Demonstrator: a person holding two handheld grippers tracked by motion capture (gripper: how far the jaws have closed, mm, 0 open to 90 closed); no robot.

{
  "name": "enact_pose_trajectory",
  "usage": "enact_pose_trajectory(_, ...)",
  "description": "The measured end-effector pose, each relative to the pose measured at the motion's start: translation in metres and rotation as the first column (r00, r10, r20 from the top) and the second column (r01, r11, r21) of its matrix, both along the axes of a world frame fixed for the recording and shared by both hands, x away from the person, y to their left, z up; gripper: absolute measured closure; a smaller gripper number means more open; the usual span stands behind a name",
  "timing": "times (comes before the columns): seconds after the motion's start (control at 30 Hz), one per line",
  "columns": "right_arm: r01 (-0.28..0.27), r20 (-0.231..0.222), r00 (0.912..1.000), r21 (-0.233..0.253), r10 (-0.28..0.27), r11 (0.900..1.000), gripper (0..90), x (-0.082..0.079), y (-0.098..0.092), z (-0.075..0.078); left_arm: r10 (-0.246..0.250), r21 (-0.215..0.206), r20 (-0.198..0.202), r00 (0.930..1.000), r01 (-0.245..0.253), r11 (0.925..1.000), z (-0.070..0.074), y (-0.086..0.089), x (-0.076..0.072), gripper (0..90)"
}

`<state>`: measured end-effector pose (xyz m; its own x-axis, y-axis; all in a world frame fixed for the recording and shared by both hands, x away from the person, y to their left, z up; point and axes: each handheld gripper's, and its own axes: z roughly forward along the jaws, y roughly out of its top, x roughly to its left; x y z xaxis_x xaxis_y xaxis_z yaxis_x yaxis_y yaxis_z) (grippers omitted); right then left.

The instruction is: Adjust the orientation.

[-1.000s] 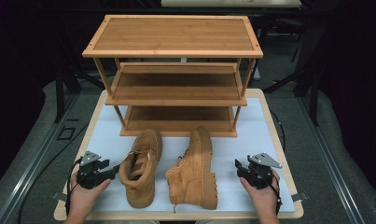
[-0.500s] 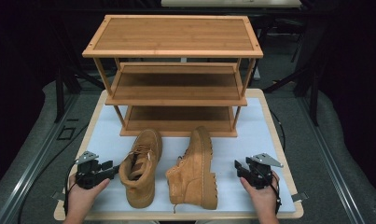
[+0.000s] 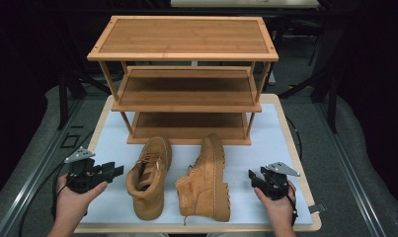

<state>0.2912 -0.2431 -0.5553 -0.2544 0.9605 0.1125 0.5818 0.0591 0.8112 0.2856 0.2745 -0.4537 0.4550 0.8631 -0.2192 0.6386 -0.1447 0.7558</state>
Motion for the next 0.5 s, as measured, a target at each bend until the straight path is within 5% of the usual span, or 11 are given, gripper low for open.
enact_pose_trajectory(0.1, 0.003, -0.002, 1.0, 0.007, -0.003, 1.0, 48.8, 0.0, -0.001, 0.0, -0.018, -0.007, 0.012, 0.9998, 0.018, 0.9998, 0.014, -0.004, 0.0, 53.2)
enact_pose_trajectory(0.2, 0.01, -0.002, 0.9999, 0.016, -0.01, 1.0, 48.8, 0.0, -0.002, 0.001, -0.02, -0.056, 0.018, 0.9996, 0.021, 0.9982, 0.023, -0.012, 0.001, 52.8)
enact_pose_trajectory(0.5, 0.009, -0.008, 0.9999, 0.032, -0.009, 0.999, 48.8, 0.0, -0.004, 0.0, -0.013, -0.08, 0.041, 0.9991, 0.016, 0.9966, 0.015, -0.032, -0.001, 55.3)
